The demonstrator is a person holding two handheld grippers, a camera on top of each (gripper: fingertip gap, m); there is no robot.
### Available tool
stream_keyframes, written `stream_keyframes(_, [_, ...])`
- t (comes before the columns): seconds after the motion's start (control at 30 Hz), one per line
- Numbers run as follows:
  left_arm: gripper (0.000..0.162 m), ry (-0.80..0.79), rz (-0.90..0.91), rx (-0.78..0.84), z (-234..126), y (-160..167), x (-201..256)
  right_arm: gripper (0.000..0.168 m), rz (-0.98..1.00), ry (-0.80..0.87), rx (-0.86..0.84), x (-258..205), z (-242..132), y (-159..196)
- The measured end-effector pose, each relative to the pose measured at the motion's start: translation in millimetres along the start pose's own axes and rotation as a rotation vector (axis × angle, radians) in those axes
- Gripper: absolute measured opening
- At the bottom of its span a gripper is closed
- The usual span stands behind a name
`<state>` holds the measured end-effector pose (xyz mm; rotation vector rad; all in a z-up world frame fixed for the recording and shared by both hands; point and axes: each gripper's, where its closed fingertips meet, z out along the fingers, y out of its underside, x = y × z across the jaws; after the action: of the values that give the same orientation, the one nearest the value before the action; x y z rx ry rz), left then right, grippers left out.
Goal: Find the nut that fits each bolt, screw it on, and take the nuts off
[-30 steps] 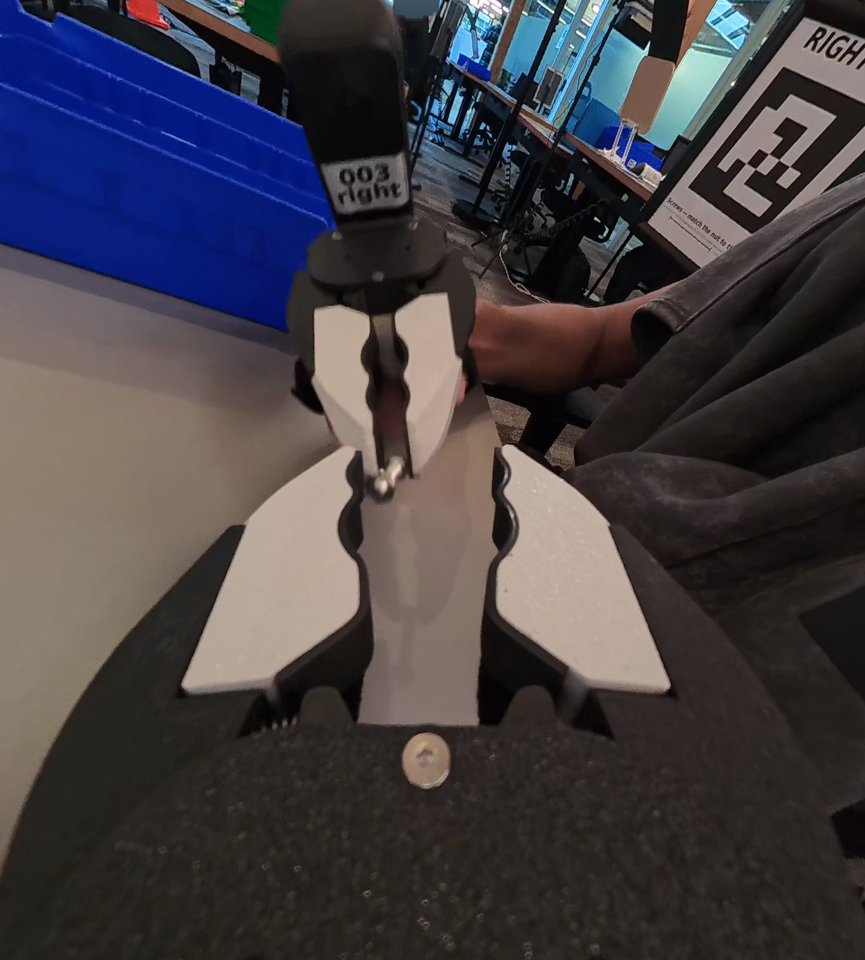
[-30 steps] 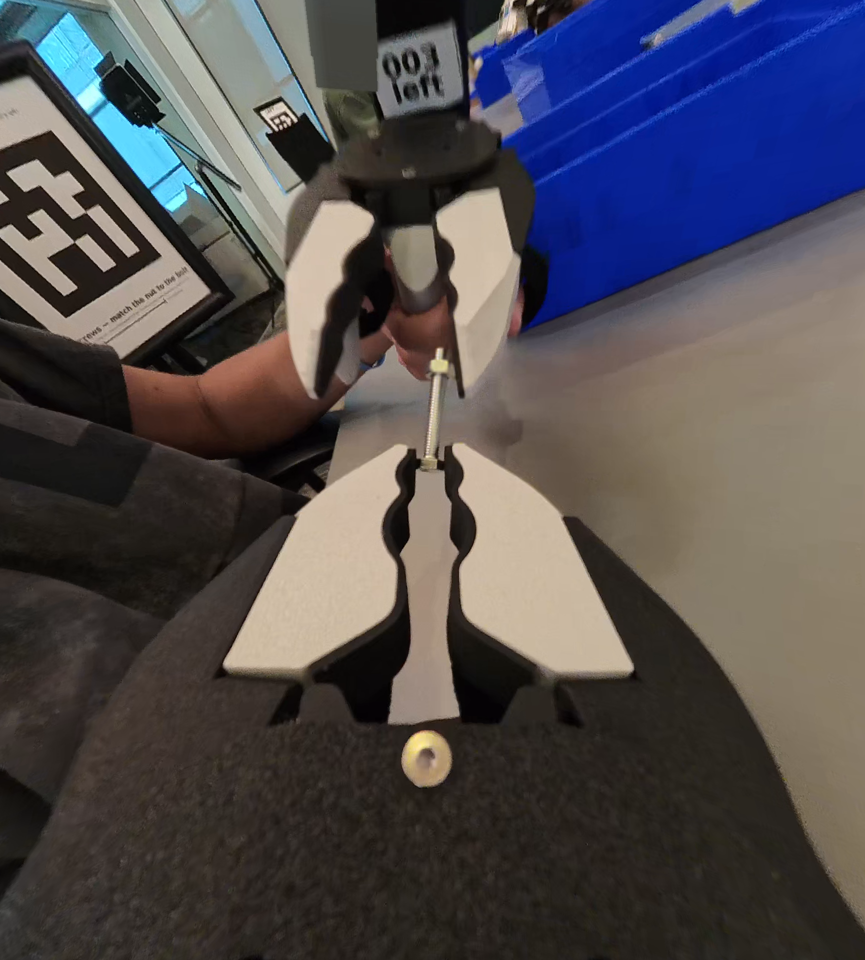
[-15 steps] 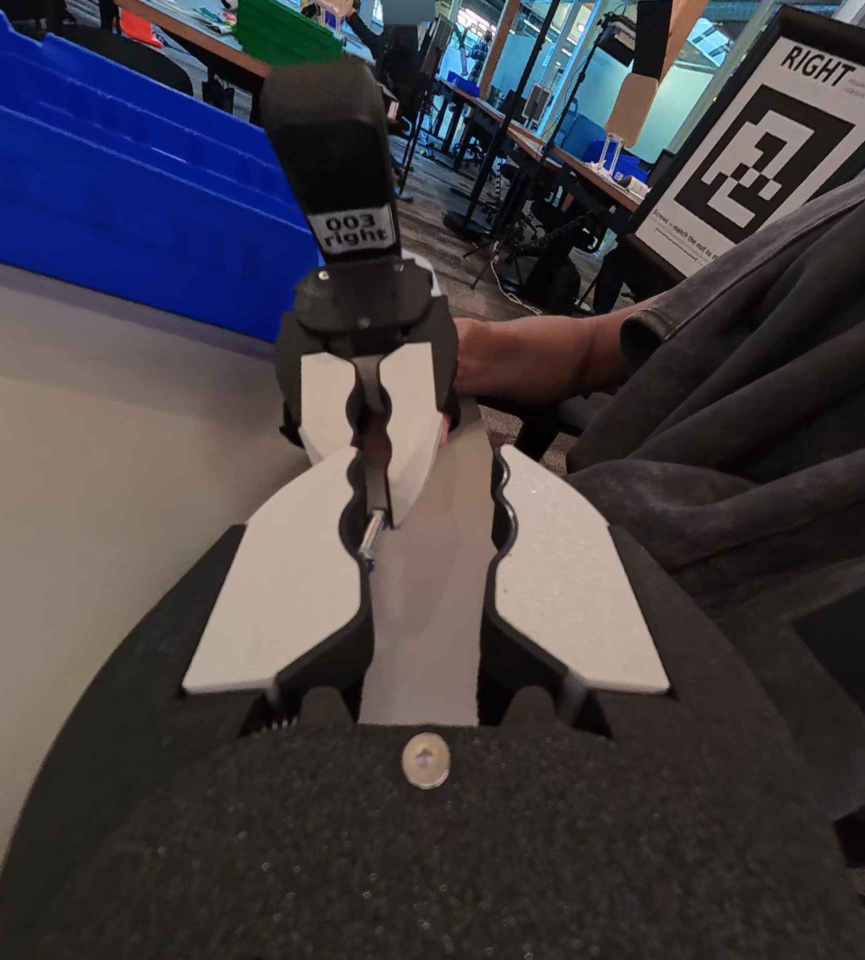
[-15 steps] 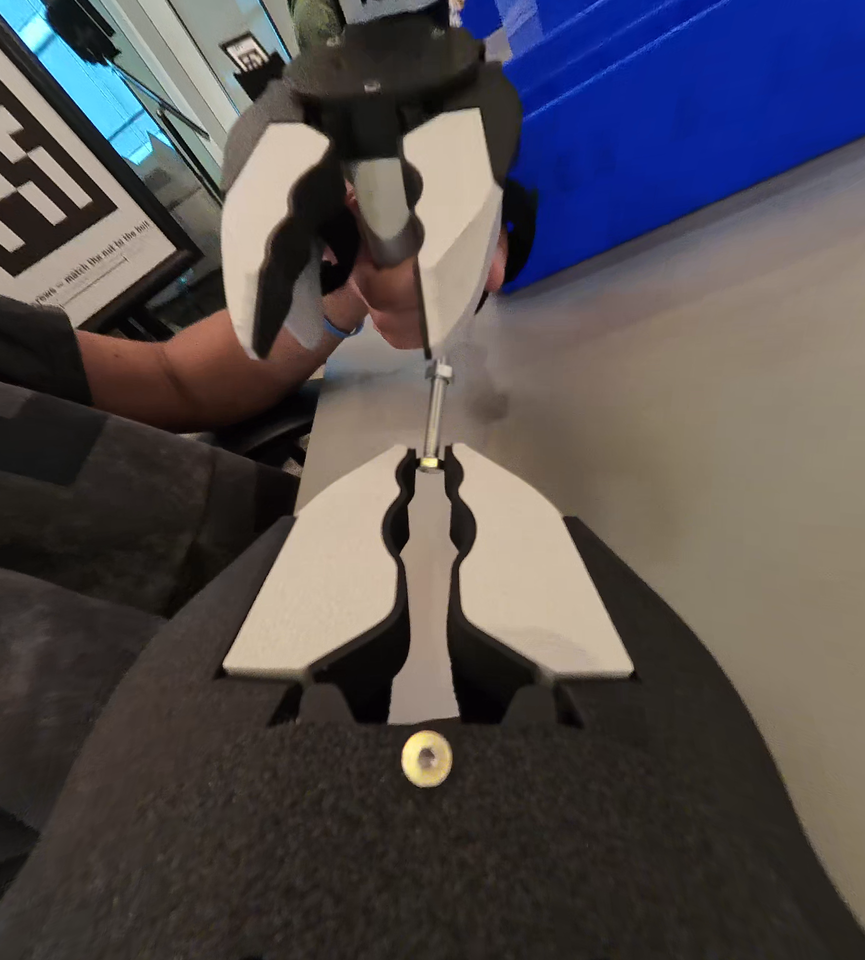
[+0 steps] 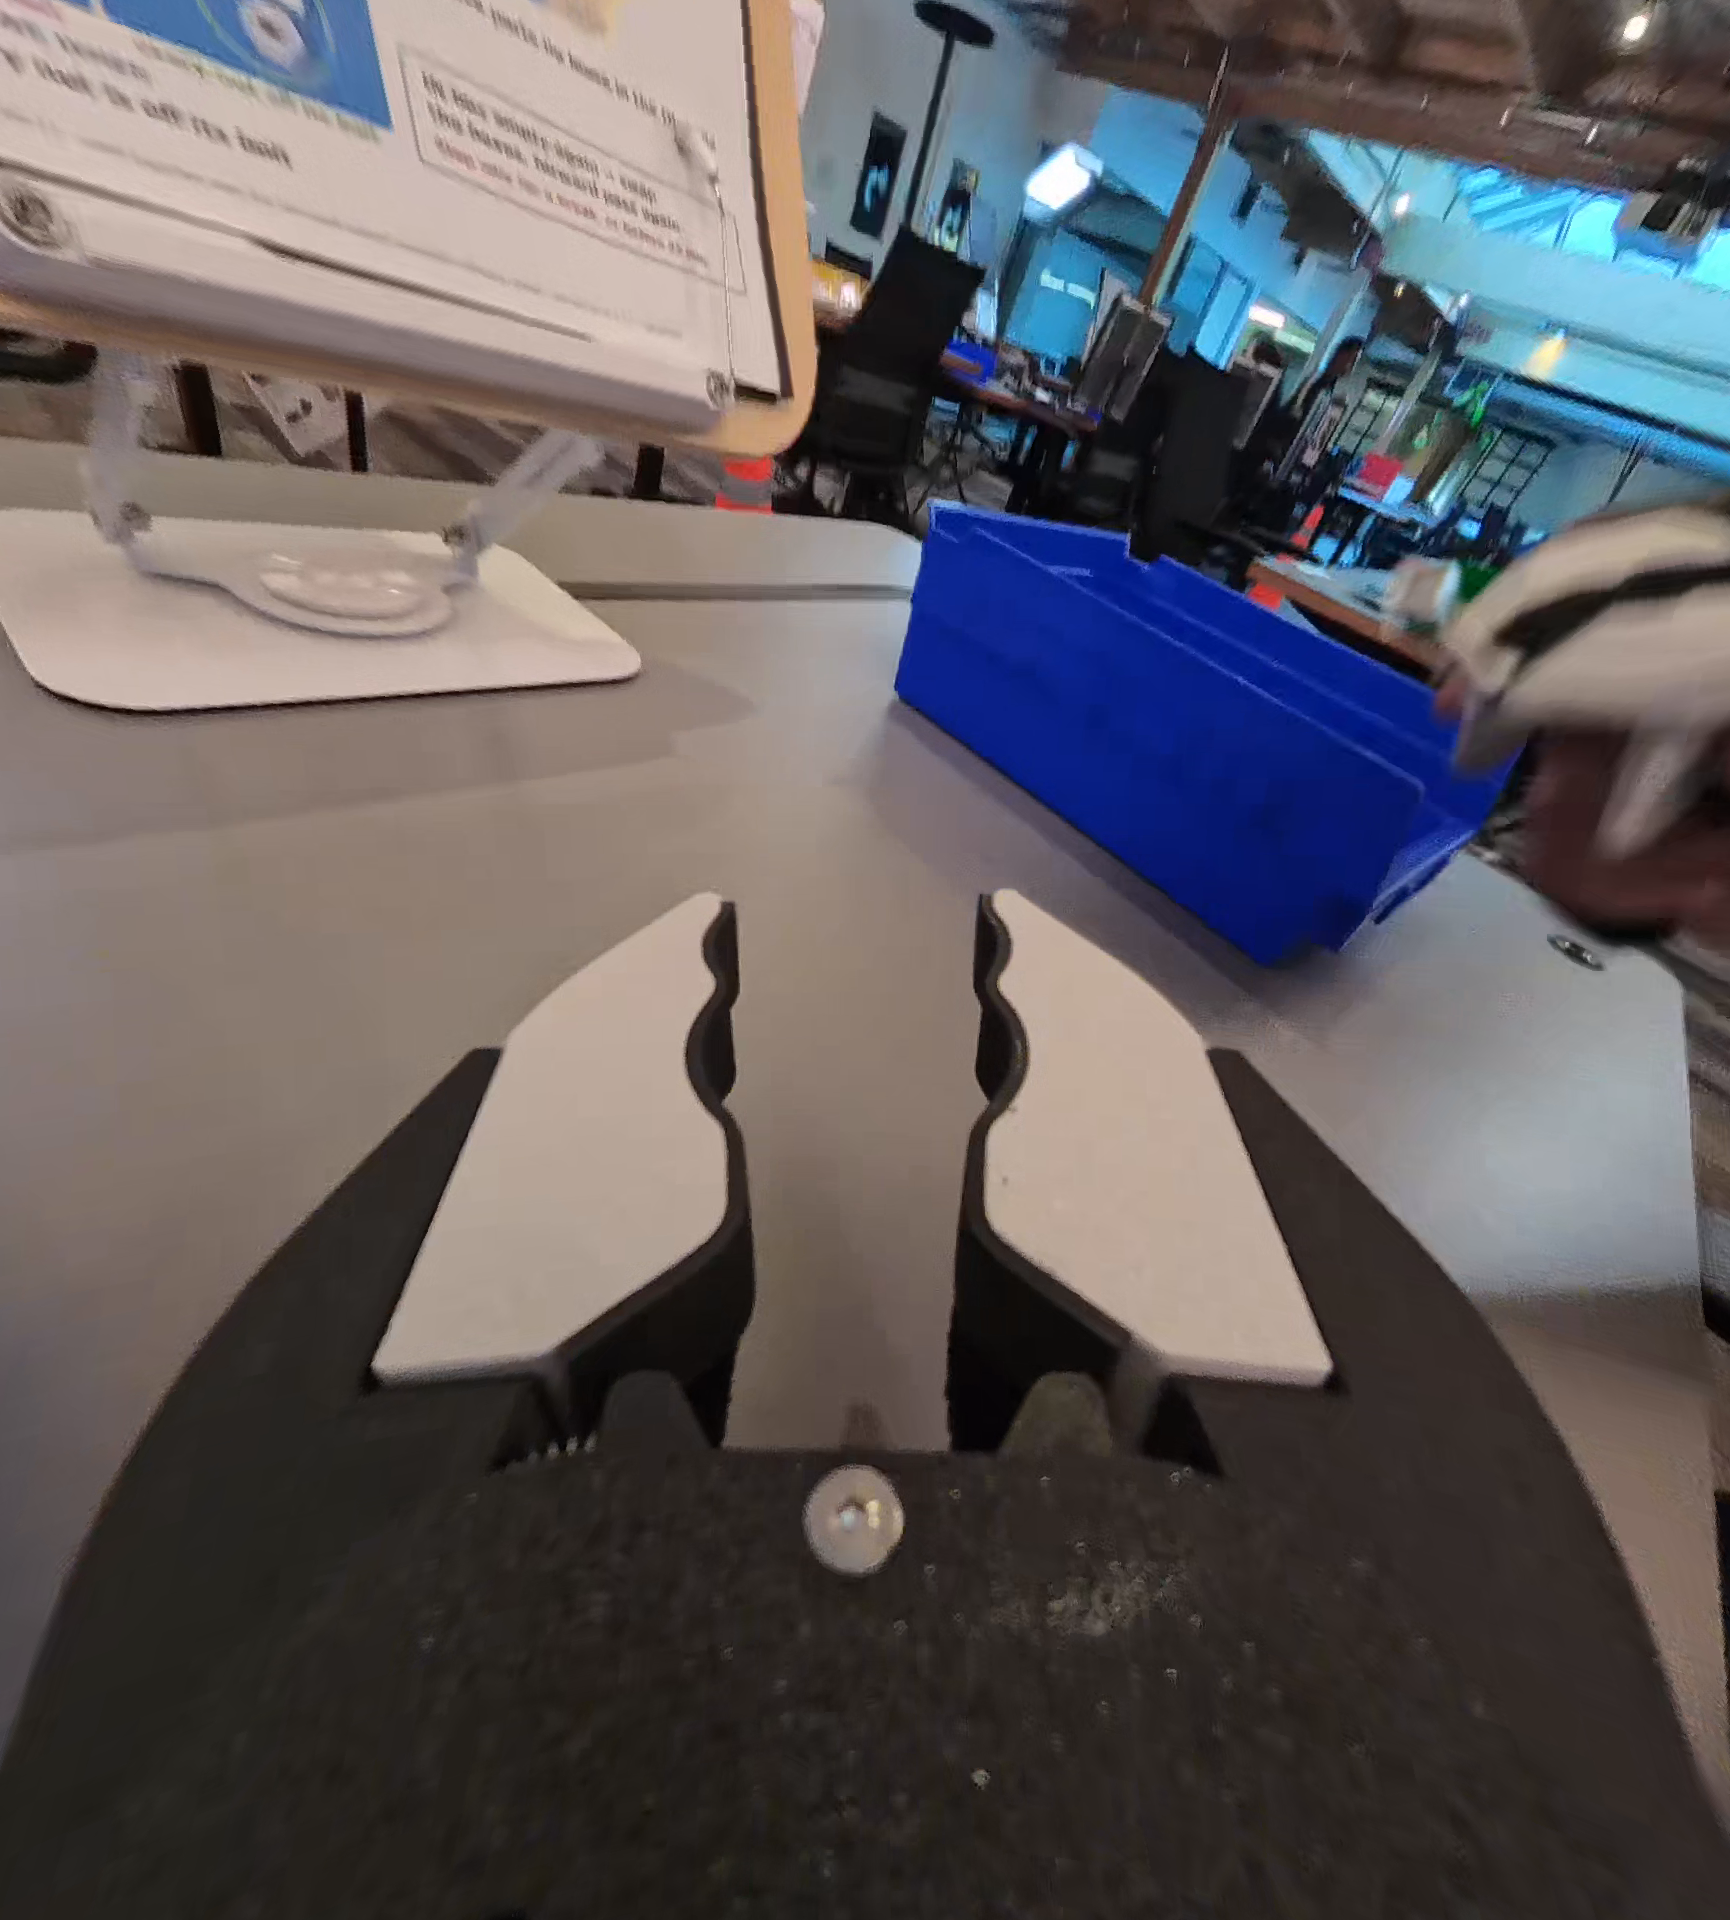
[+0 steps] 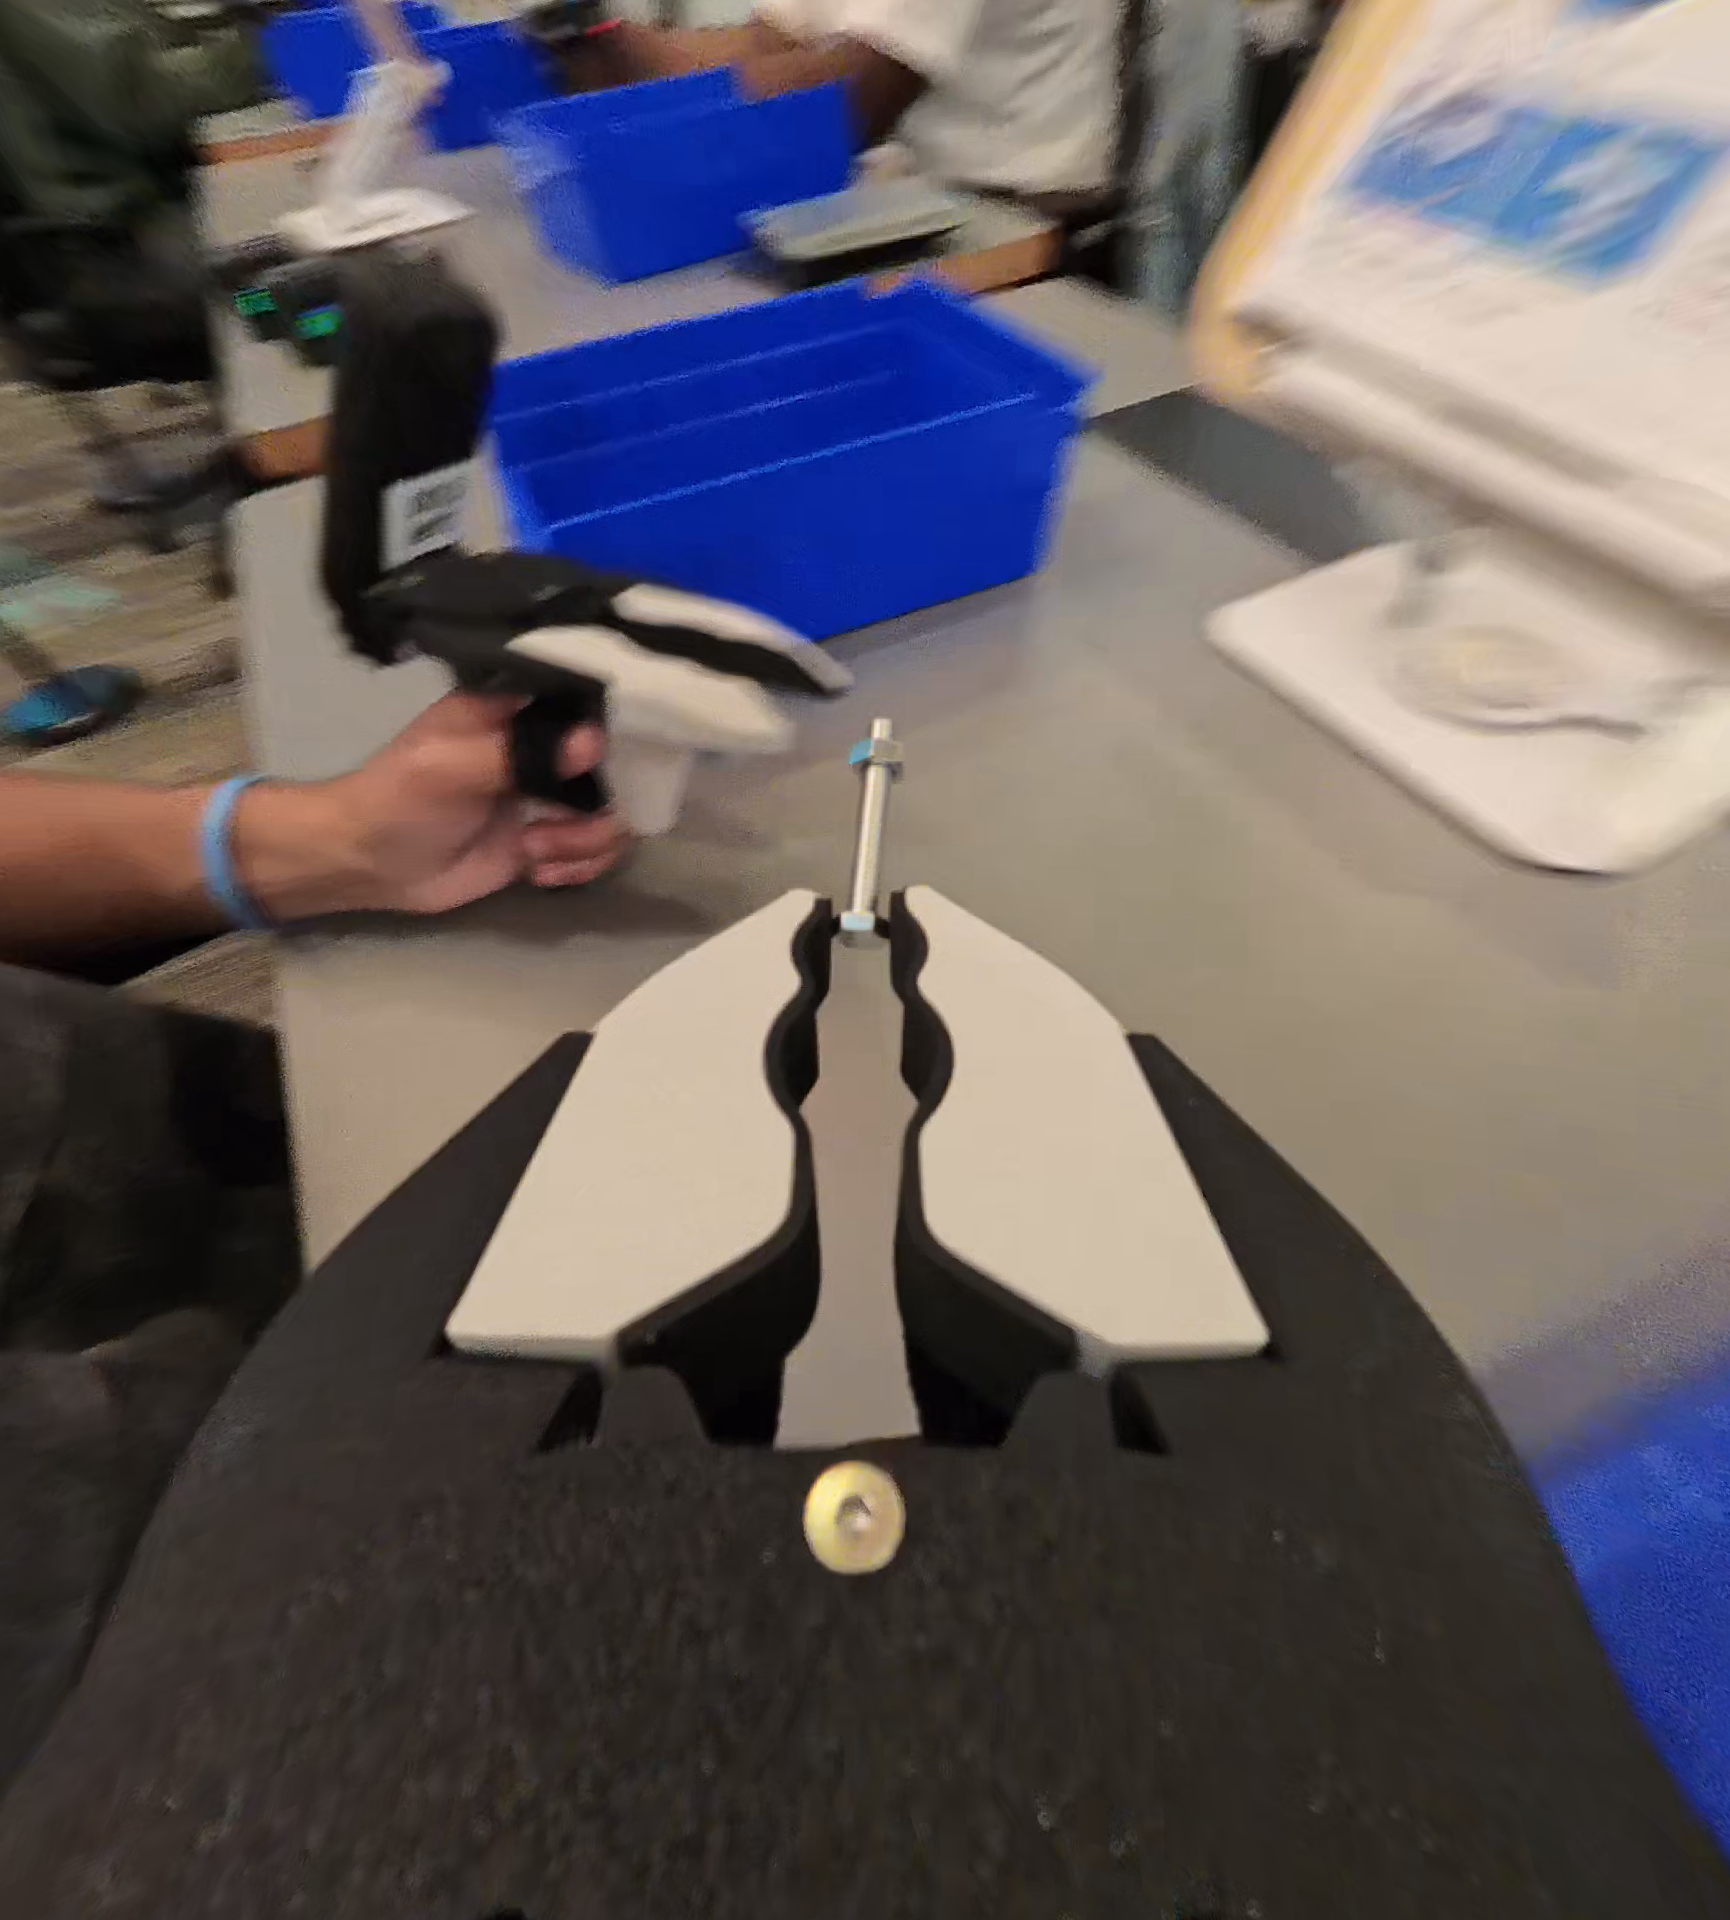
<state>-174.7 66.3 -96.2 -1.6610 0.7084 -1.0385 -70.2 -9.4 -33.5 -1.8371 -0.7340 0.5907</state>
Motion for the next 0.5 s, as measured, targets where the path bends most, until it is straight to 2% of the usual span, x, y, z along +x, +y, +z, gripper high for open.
stream_keyframes(0.1, [0.042,0.020,0.019,-0.048,5,6,5,0.011,0.081,0.285,-0.020,67,-79,-12])
stream_keyframes(0.2, [0.042,0.046,0.014,-0.083,8,11,8,0.011,0.197,0.545,-0.209,147,-132,26])
stream_keyframes(0.3, [0.042,0.062,-0.011,-0.084,8,11,9,0.012,0.338,0.577,-0.308,200,-130,60])
stream_keyframes(0.43, [0.042,0.079,-0.066,-0.067,6,9,5,0.011,0.413,0.603,-0.513,252,-96,106])
stream_keyframes(0.5, [0.042,0.091,-0.102,-0.055,5,7,3,0.011,0.425,0.606,-0.563,272,-79,119])
